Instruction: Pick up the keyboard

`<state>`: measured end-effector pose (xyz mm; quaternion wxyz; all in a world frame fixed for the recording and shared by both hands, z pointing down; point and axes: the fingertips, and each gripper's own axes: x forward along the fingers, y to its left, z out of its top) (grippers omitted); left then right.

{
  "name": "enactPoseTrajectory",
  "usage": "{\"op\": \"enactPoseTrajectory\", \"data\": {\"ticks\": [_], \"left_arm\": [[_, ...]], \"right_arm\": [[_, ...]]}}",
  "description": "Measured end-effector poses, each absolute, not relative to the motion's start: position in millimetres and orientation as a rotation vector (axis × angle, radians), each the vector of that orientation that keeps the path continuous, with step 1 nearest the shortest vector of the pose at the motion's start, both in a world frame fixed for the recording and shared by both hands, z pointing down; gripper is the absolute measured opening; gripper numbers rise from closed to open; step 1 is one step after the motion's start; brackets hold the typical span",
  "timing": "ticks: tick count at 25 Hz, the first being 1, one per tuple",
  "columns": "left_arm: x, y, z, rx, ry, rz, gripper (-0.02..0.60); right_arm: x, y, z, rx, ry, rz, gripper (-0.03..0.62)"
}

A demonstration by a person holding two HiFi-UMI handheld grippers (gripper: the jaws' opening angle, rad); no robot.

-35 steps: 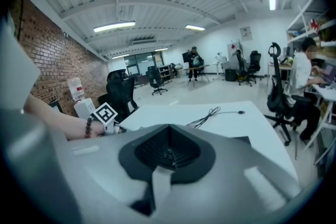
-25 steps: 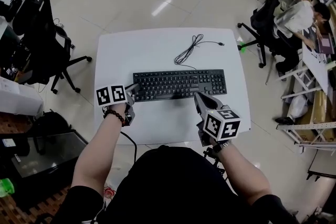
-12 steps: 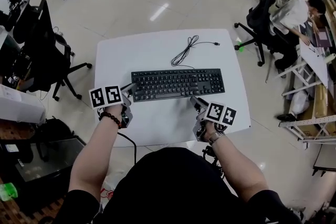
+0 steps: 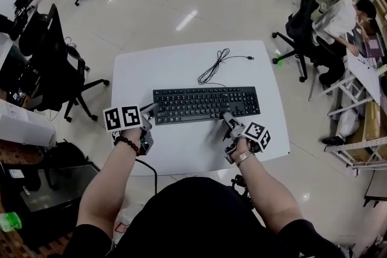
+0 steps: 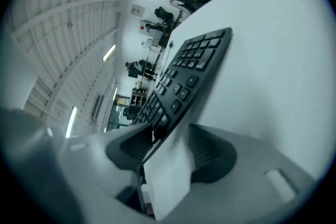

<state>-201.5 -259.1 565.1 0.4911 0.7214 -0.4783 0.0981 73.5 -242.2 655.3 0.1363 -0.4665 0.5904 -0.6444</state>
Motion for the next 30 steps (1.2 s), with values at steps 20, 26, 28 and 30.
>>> {"op": "enactPoseTrajectory", "data": {"ticks": [20,26,28,30], "left_arm": [[-201.2,-254.7,570.9,1.734,-1.157,0.177,0.084],[-207.6,-256.2,553.6,1.774,-1.152,0.075,0.084],[-209.6,-254.8,546.7,1.79,-1.144,0.031,0.084],[-210.5,-253.7,538.2,1.811,-1.138,-0.01,0.084]], "right_arm": [[88.6,-274.3,632.0,-1.282,1.771,-1.65,0.137],[84.5,-273.1,588.1,-1.279,1.901,-1.545,0.133],[83.0,-272.6,570.7,-1.285,1.942,-1.504,0.133],[81.8,-273.4,550.0,-1.276,1.986,-1.447,0.13]]}}
